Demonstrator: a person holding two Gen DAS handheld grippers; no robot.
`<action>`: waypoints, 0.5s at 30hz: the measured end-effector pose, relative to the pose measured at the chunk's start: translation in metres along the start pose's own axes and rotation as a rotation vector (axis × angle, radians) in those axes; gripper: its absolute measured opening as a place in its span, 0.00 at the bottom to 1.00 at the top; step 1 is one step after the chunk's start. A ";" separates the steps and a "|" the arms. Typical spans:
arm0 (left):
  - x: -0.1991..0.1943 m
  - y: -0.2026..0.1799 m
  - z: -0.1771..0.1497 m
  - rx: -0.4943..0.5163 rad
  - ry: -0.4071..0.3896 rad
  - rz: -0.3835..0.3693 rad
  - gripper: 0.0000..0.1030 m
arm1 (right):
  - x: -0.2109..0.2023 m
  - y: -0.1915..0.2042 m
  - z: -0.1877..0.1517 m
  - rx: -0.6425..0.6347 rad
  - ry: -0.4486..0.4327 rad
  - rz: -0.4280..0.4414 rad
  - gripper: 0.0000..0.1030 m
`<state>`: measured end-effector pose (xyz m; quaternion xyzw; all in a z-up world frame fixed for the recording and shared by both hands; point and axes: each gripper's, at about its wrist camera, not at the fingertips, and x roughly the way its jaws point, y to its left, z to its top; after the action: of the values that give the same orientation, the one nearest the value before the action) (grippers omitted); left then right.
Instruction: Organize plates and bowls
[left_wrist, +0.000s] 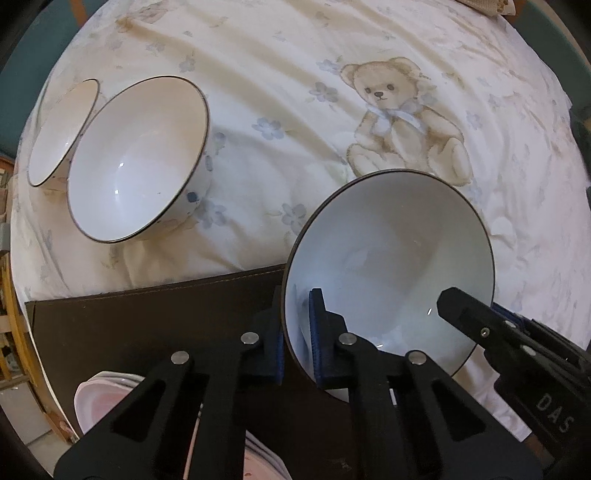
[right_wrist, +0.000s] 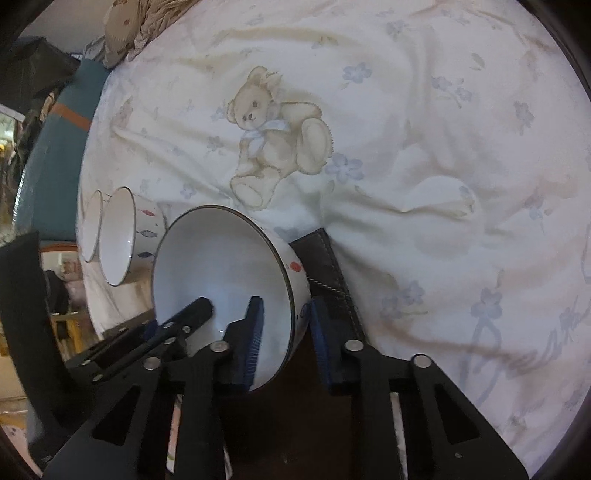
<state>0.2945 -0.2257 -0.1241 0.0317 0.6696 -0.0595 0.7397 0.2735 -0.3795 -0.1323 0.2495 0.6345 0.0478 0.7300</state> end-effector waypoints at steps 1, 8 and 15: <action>-0.002 0.001 -0.001 -0.001 -0.006 -0.001 0.08 | 0.000 0.001 0.000 -0.009 -0.003 -0.009 0.17; -0.020 0.007 -0.007 -0.014 -0.027 -0.003 0.08 | -0.004 0.005 -0.004 -0.020 -0.006 -0.007 0.15; -0.048 0.022 -0.021 -0.033 -0.065 0.002 0.09 | -0.020 0.026 -0.013 -0.057 -0.040 0.016 0.14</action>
<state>0.2719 -0.1994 -0.0790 0.0180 0.6460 -0.0487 0.7616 0.2634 -0.3603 -0.1042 0.2343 0.6160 0.0666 0.7491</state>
